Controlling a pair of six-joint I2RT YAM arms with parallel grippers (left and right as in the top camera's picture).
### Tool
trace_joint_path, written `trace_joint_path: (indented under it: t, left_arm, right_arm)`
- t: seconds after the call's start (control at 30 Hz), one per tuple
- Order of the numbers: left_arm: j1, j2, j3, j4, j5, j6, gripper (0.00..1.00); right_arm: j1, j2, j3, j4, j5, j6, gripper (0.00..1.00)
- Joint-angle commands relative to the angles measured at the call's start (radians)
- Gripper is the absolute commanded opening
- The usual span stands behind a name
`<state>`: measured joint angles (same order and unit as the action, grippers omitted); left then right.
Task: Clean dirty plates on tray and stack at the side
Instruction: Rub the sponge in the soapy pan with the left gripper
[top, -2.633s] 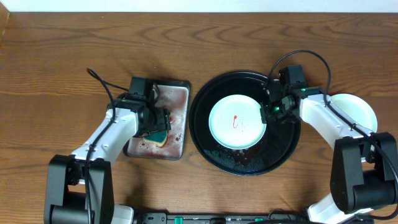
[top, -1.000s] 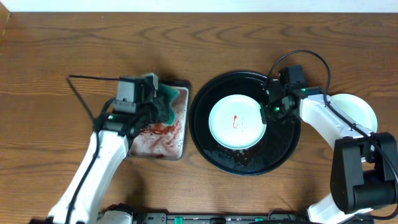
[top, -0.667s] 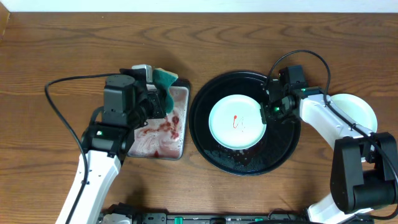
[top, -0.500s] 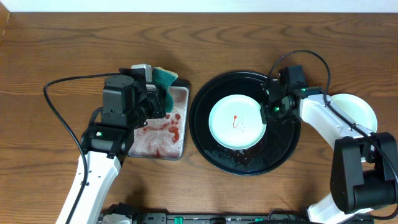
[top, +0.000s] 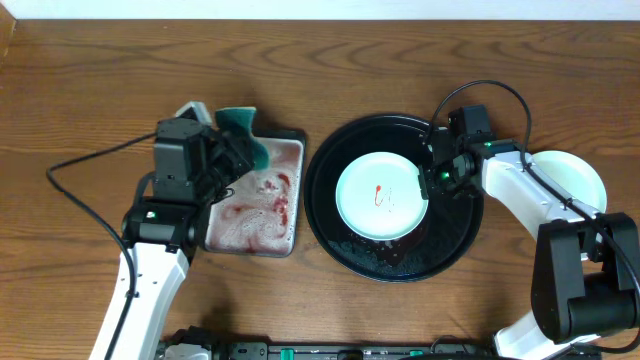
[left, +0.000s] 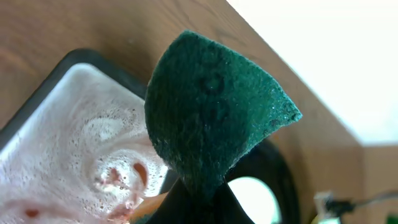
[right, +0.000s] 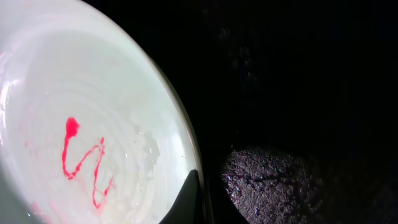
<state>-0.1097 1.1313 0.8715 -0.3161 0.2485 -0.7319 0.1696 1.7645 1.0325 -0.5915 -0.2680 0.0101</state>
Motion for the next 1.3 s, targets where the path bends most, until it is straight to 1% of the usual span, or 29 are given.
trace_joint_path:
  t: [0.0,0.8,1.07,1.27]
  left_arm:
    - [0.017,-0.008,-0.004,0.003,0.014,-0.143,0.07]
    - [0.017,-0.008,-0.004,0.003,0.029,-0.14,0.07]
    - [0.017,-0.006,-0.004,0.003,0.028,-0.118,0.07]
    - [0.014,0.025,-0.004,0.001,0.028,-0.112,0.07]
  right_arm:
    - [0.014,0.006,-0.002,-0.002,0.002,-0.019,0.01]
    - [0.014,0.006,-0.002,-0.002,0.002,-0.019,0.01]
    - [0.014,0.006,-0.002,-0.002,0.002,-0.019,0.01]
    - [0.014,0.006,-0.002,-0.002,0.002,-0.019,0.01]
